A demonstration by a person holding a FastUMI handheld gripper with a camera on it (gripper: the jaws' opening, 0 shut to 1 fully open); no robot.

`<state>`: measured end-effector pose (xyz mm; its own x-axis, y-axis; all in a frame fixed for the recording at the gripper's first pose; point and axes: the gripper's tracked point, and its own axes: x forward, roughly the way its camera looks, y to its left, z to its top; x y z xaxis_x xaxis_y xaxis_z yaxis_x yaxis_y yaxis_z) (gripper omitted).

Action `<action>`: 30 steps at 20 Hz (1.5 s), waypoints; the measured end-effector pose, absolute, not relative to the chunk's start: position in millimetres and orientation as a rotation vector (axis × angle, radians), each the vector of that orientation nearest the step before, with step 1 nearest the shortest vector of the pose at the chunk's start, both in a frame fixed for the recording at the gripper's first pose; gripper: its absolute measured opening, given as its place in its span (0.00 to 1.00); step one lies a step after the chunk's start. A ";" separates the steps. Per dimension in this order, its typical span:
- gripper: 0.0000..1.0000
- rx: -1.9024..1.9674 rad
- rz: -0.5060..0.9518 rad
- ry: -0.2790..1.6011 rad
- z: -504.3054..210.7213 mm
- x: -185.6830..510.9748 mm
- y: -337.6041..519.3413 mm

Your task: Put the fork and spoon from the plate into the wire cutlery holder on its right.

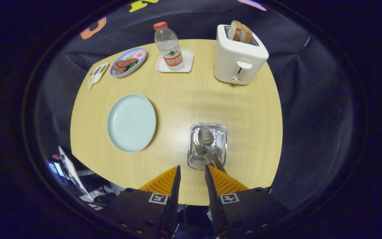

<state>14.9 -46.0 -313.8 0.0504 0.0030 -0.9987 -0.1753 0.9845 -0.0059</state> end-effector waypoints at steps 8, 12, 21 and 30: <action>0.86 -0.078 0.071 1.214 -279.4 18.2 -26.6; 0.93 -0.055 0.042 0.998 -239.4 19.1 -12.6; 0.92 -0.034 0.038 0.421 -88.4 13.8 16.4; 0.93 -0.048 0.078 0.132 -24.5 -25.4 35.3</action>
<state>-25.4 35.3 -24.5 0.9882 0.0741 -0.1337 -0.0805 0.9958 -0.0431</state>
